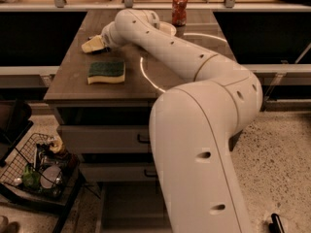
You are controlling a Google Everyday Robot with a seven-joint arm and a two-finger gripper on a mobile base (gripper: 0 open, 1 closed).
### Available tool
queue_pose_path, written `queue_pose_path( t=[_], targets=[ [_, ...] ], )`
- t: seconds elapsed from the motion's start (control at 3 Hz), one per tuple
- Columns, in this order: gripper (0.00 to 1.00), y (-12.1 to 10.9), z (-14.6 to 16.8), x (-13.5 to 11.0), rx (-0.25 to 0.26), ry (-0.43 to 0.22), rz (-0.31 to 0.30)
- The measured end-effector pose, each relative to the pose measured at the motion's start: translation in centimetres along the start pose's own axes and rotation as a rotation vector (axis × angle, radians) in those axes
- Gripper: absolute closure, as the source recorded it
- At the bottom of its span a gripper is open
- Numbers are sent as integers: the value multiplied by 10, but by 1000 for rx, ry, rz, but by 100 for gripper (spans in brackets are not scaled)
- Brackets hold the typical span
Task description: Place rxbar blueberry into bottom drawer
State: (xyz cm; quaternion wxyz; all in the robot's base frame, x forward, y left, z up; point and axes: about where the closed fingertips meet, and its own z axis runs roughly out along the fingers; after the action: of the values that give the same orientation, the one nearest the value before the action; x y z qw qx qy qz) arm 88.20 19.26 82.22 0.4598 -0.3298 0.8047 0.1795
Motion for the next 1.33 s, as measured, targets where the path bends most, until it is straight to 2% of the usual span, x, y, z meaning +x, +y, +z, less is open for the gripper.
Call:
queue_pose_path(
  t=[0.33,0.67,1.33],
  targets=[
    [77,0,-4,-7,0,0,0],
    [100,0,-7,-12,0,0,0],
    [100,0,-7,-12,-1,1,0]
  ],
)
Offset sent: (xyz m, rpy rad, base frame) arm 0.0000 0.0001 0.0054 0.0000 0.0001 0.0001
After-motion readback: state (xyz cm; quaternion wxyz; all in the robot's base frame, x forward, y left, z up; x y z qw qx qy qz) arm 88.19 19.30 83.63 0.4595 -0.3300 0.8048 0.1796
